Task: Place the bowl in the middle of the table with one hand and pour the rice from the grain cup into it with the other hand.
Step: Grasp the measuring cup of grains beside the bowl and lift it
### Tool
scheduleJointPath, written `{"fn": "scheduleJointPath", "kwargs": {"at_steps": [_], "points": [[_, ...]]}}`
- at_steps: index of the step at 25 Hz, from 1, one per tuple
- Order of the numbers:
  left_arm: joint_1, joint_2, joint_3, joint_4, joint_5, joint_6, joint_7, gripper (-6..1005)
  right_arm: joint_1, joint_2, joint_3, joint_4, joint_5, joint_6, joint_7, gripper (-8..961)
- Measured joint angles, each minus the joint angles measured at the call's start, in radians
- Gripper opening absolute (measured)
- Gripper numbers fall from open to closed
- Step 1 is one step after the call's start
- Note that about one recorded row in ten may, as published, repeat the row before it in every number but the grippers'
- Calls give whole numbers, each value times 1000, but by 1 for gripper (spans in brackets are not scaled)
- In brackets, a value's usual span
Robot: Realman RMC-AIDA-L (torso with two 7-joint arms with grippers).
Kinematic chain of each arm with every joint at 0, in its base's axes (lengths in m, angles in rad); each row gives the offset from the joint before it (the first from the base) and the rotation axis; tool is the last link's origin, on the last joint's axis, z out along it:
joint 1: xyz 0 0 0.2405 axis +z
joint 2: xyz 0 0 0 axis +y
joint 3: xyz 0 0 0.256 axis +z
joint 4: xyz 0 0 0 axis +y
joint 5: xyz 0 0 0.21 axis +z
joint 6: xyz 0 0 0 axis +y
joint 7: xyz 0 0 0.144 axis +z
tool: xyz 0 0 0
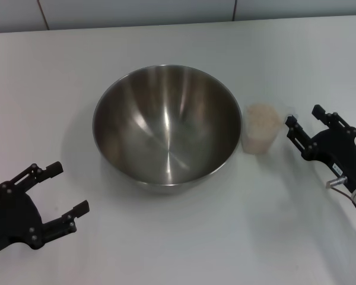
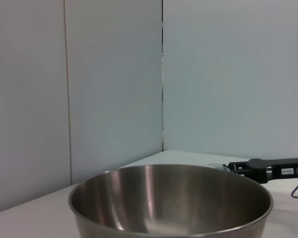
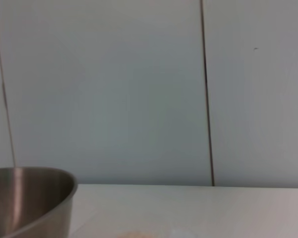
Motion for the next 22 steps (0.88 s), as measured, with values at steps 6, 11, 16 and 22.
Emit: {"fn": "scheduleJointPath", "kwargs": {"at_steps": [6,11,16,22], "points": [[1,2,-13,0,-1,12,0,868,29,0,19,0,1,35,0,607],[1,2,-25,0,-1,19,0,868,55,0,27,0,1,68,0,582],[1,2,-25,1,-1,20,2,868,60,0,30,0,2,74,0,557],[1,2,-25,2,-1,20,2,868,56,1,33,7,2,64,0,527]]}}
